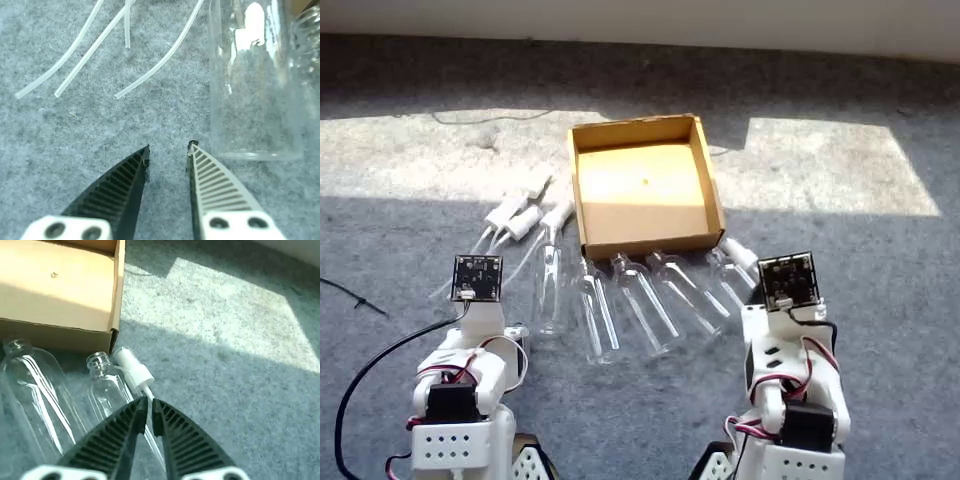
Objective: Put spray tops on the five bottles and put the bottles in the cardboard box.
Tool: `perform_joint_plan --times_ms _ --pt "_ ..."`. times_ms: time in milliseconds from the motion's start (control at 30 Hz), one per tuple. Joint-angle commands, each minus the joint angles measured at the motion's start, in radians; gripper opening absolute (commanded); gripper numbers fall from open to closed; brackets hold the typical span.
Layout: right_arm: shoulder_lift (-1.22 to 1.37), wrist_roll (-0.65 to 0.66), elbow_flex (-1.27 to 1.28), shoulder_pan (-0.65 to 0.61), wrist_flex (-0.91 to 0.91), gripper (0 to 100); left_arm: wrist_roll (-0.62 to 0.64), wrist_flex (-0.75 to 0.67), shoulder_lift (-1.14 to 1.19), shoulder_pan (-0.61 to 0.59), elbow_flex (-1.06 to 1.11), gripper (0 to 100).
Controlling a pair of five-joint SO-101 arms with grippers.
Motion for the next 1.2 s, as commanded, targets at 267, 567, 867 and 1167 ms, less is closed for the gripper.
perform_joint_plan --times_ms 267,567,867,1167 --pt "0.984 0.081 -0.673 -0.131 0.189 2.3 -0.003 0.006 -0.001 -0.008 0.024 13" --pt "1.604 0.140 -1.150 -0.222 0.390 18.7 -0.003 0.006 -0.001 -0.008 0.024 13" --pt "1.813 0.192 -1.288 -0.265 0.395 28.2 -0.003 0.006 -0.001 -0.008 0.024 13" --pt "1.848 0.221 -1.283 -0.263 0.389 30.3 -0.003 0.006 -0.001 -0.008 0.024 13"
